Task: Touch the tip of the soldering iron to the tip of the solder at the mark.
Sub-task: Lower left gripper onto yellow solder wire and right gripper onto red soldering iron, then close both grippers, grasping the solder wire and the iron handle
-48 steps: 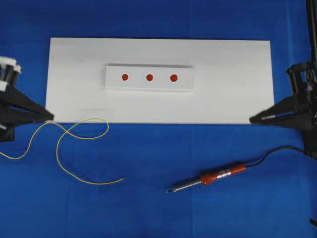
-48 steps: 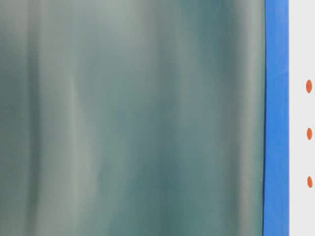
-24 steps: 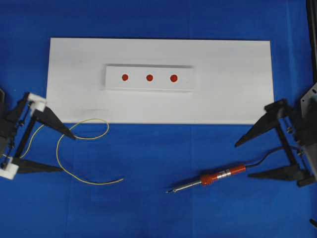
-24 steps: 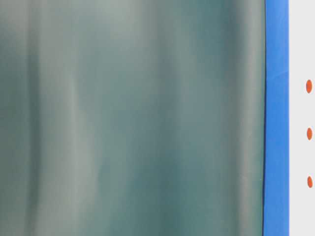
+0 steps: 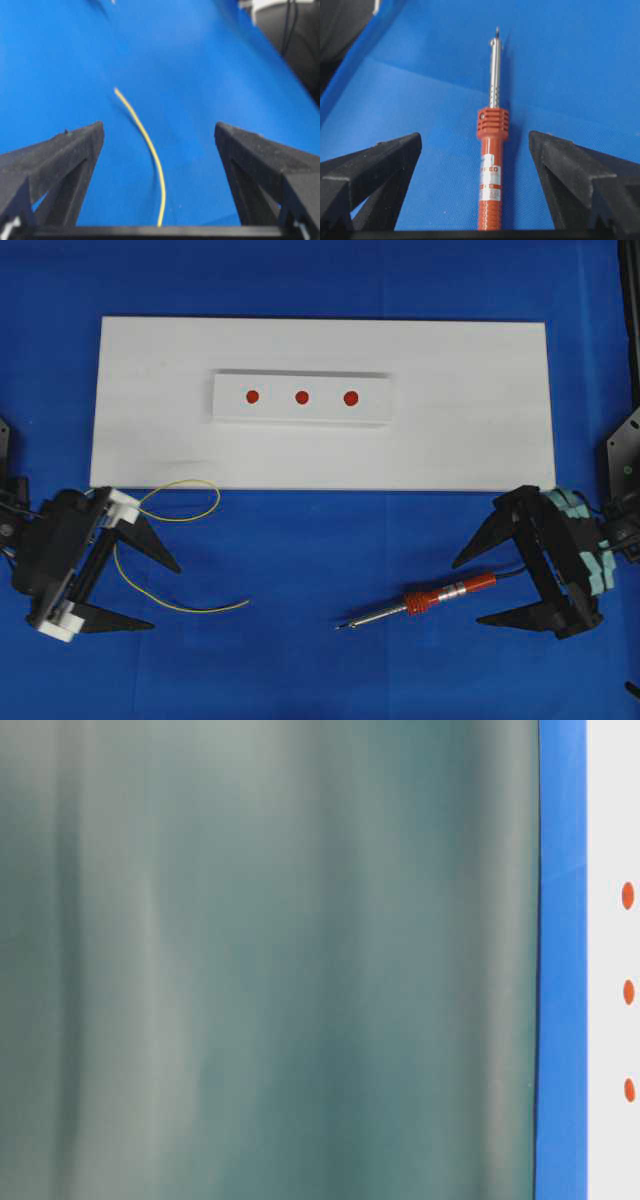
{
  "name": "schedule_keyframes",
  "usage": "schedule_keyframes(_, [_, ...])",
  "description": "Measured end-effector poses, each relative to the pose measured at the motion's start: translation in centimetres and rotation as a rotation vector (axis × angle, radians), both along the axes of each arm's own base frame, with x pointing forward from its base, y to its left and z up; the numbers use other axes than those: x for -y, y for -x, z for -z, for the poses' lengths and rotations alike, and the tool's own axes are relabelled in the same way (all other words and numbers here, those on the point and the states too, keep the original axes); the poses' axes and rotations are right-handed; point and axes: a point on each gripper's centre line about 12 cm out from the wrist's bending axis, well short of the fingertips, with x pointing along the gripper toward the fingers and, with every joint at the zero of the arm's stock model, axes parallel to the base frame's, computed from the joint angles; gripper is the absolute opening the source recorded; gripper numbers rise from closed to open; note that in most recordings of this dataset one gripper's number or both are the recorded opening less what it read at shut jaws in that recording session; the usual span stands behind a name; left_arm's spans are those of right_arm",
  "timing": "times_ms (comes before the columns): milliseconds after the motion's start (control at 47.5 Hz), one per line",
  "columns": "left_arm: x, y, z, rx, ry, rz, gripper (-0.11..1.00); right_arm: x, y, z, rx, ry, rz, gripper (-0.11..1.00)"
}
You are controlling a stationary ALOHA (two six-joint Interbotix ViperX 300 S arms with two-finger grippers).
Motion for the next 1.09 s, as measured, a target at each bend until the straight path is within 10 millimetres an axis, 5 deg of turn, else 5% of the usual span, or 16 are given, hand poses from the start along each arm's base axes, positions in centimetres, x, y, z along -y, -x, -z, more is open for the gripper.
schedule_keyframes(463, [1.2, -1.2, 6.5, -0.193, -0.006, -0.024, 0.83, -1.5, -1.7, 6.3, -0.07, -0.004, 0.051, 0.91])
schedule_keyframes(631, [1.4, -1.5, 7.1, -0.202, -0.019, -0.022, 0.73, -1.9, -1.9, 7.2, -0.068, 0.009, 0.046, 0.83])
schedule_keyframes(779, [1.4, -1.7, 7.7, -0.229, -0.033, -0.027, 0.43, -1.9, -1.8, 7.6, -0.067, 0.033, 0.032, 0.64])
schedule_keyframes(947, [1.7, -2.1, 7.9, -0.252, -0.046, -0.028, 0.03, -1.9, -1.9, 8.2, -0.066, 0.068, 0.016, 0.21])
schedule_keyframes(1031, [1.8, -2.4, 7.9, -0.256, -0.051, -0.026, 0.01, -1.9, -1.9, 8.3, -0.064, 0.072, 0.015, 0.07])
schedule_keyframes(1095, [1.9, -2.5, 7.9, -0.259, -0.052, -0.026, 0.01, -1.9, -1.9, 8.3, -0.062, 0.071, 0.015, 0.06])
